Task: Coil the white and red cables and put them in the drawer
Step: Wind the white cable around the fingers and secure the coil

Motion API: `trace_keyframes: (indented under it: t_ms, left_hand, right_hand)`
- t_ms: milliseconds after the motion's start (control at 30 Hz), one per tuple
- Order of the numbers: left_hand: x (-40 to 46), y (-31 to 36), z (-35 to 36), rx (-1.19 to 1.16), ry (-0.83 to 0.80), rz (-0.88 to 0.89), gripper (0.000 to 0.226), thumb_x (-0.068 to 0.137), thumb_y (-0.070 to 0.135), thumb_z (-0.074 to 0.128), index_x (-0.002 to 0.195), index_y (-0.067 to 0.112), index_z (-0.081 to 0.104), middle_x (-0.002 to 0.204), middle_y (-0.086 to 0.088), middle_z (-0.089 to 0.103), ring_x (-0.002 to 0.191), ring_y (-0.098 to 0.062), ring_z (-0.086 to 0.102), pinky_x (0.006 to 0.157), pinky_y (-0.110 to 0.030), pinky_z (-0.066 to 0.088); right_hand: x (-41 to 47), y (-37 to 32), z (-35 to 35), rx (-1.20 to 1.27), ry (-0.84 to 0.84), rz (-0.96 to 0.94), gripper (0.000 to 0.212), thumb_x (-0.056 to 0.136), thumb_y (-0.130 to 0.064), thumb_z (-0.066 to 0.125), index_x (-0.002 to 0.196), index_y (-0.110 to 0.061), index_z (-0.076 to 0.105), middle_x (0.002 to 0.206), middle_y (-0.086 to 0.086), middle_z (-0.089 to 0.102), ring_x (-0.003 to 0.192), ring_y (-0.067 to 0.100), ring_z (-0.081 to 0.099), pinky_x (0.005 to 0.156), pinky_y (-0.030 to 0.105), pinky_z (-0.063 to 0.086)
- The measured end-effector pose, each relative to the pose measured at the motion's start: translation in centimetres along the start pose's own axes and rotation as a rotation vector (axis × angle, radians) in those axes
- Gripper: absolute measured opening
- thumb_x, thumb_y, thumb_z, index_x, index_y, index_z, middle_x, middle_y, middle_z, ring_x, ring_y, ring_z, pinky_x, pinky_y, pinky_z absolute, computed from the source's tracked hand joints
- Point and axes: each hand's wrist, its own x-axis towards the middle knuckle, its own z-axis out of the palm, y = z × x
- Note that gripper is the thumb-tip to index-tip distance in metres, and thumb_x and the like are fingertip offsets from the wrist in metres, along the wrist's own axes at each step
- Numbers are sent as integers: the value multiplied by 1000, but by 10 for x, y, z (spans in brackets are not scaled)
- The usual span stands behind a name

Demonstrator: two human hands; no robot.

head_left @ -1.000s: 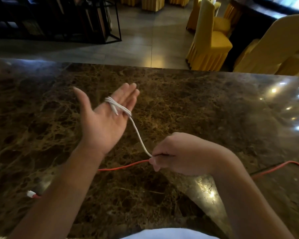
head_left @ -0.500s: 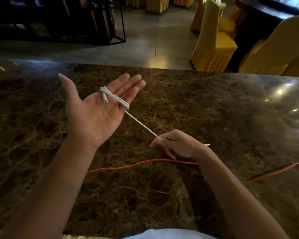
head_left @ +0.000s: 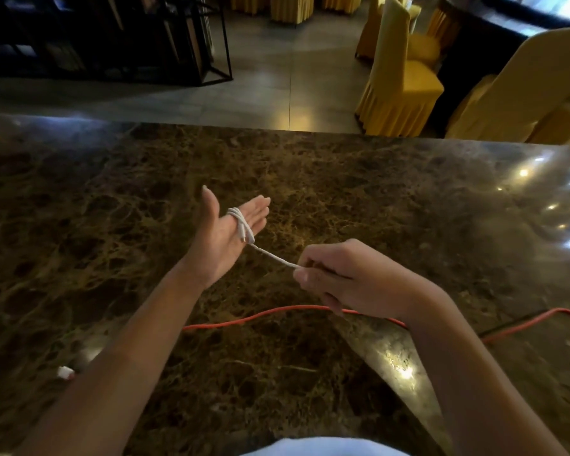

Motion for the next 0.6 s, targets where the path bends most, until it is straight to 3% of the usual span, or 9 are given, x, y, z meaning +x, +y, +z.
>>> trace_keyframes:
  t_ms: [100,167,233,300,433,533,600]
  left_hand:
    - [-2,-4,20,114,-69,-38,145,52,107,41,161,13,28,169,-3,31,155,-13,30,130,-38,17]
    - [-5,-5,36,198,-145,-35,127,63,103,27,156,18,37,161,2,47,149,-10,42,127,-35,26]
    - [-7,-7,54,224,-249,-22,120,70,98,17,154,15,39,150,8,60,143,-5,49,118,-23,35]
    - [-9,-10,66,191,-348,-43,121,68,100,23,155,17,36,158,12,46,150,-5,37,121,-19,31]
    - [-15,-19,69,131,-507,-94,127,68,102,26,159,14,36,170,3,32,157,-8,27,130,-33,18]
    - [-20,-19,73,110,-570,-156,123,68,102,28,156,17,41,165,4,41,154,-8,34,126,-29,26]
    - [-23,-15,79,64,-578,-169,116,69,100,31,151,19,46,158,9,51,150,-7,40,121,-25,34]
  right_hand:
    - [0,-17,-12,-58,6,-96,24,109,-27,53,95,-15,68,66,-1,74,58,8,67,62,17,47]
    - [3,-21,-22,-98,49,-173,23,109,-25,55,99,-11,71,67,-4,74,59,8,69,60,17,48]
    - [6,-21,-35,-83,111,-223,26,108,-22,55,97,-6,72,67,-4,72,61,11,70,62,21,53]
    - [10,-18,-47,-18,180,-237,29,107,-24,58,91,-5,73,66,-3,71,60,12,70,60,24,55]
    - [17,-10,-64,102,266,-226,31,98,-31,70,82,-5,75,57,0,67,46,12,62,51,19,46]
    - [24,-10,-60,97,219,-263,35,95,-36,71,81,-5,76,57,6,68,47,23,64,51,21,47]
    - [29,-8,-58,126,200,-287,38,95,-37,68,81,-2,74,58,5,68,47,20,63,51,20,46]
